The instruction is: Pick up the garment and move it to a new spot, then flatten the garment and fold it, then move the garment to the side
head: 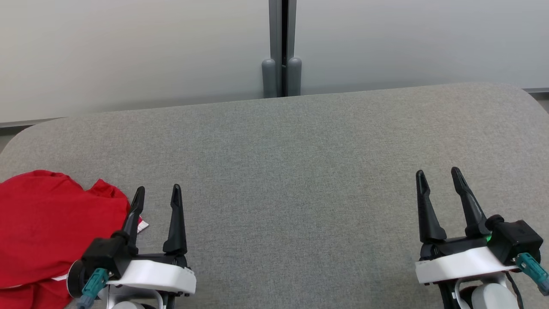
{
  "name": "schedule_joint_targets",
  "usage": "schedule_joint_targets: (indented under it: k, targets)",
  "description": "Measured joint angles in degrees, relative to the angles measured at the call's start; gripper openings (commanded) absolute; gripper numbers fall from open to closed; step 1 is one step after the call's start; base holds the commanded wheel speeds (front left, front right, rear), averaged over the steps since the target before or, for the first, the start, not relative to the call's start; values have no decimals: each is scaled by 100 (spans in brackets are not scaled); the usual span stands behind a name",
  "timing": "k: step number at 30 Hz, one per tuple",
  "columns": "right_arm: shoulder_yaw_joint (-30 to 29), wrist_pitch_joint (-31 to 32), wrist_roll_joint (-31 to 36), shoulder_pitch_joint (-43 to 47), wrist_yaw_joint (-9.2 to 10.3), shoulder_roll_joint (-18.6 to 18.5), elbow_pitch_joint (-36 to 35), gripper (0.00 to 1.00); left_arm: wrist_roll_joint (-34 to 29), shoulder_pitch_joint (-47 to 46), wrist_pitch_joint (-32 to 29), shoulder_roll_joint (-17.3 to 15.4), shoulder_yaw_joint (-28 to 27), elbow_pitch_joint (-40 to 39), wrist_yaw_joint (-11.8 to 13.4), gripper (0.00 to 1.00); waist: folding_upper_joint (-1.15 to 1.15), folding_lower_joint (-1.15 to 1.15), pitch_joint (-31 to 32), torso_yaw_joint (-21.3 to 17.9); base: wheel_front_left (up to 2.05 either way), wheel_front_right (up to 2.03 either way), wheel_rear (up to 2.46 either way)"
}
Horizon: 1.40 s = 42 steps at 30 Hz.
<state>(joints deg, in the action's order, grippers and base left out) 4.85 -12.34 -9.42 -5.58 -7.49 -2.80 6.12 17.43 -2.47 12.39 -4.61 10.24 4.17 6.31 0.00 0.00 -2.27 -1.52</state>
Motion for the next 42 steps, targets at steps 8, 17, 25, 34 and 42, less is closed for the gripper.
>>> schedule_joint_targets:
  k: [8,17,25,34,42]
  targets:
    - [131,-80,-471,35,0,0,302,100,75,103,86,167,-441,280,-375,100,0,0,32,5,0,0,0]
    - [287,-187,-193,27,0,-1,617,100,-189,106,185,185,-355,575,-332,100,0,0,65,-33,0,0,0]
    - [328,-261,-34,1,0,-2,658,100,-432,105,261,182,-301,575,-287,100,0,0,50,-32,0,0,0]
    - [332,-263,-7,0,0,-2,737,100,-420,103,270,182,-268,602,-286,100,0,0,51,29,0,0,0]
    - [439,-263,-29,4,0,-4,742,100,-424,53,271,182,-326,619,-241,100,0,0,34,335,0,0,0]
